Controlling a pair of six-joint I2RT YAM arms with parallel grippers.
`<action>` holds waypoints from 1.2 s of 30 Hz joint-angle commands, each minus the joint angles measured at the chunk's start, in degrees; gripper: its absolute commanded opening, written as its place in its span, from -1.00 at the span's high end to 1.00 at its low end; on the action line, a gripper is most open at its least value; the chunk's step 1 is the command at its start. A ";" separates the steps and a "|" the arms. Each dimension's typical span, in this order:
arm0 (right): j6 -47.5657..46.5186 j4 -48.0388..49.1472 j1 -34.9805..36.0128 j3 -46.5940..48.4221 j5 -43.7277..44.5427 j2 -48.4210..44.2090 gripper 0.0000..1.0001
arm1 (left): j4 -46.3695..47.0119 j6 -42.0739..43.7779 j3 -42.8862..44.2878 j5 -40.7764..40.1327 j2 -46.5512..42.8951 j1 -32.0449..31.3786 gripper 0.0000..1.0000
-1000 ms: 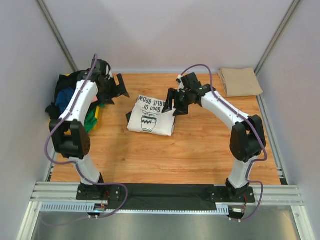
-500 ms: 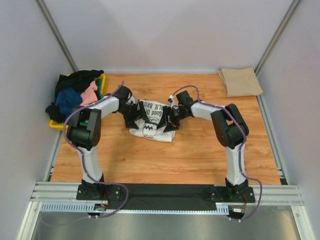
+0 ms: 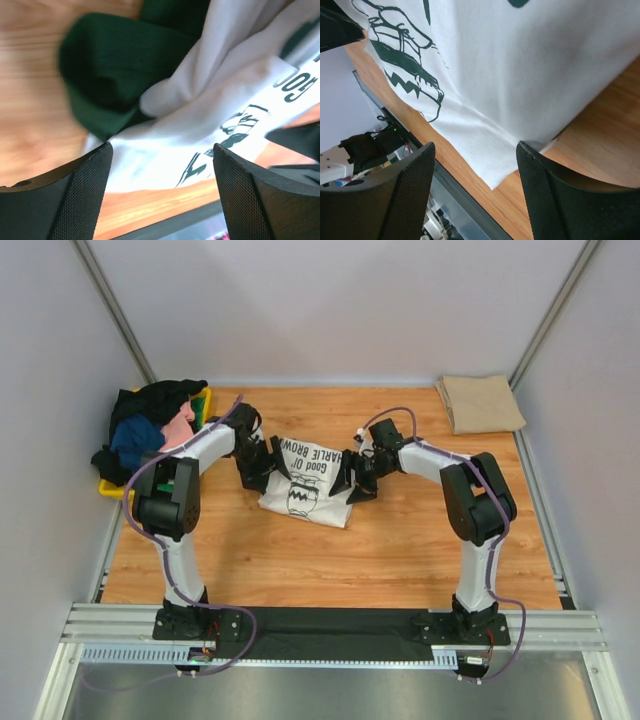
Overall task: Fold and stack the t-shirts
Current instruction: Fold the tshirt
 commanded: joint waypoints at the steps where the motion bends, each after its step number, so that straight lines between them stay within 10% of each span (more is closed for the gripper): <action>1: -3.30 -11.40 -0.30 6.47 6.65 -5.11 -0.37 | -8.68 4.17 6.84 -11.85 -6.93 -0.56 -0.77; 12: -1.81 -14.76 -0.57 24.85 5.15 5.84 -0.28 | -6.59 7.08 25.04 3.52 6.50 -3.64 -0.78; 21: -3.03 -11.59 -6.80 26.53 4.45 18.69 -0.02 | -6.32 7.16 37.17 0.63 22.59 -0.92 -0.75; 36: -5.84 -13.24 -7.69 20.63 2.95 9.23 -0.23 | -12.64 10.68 46.14 -5.60 21.39 1.20 -0.76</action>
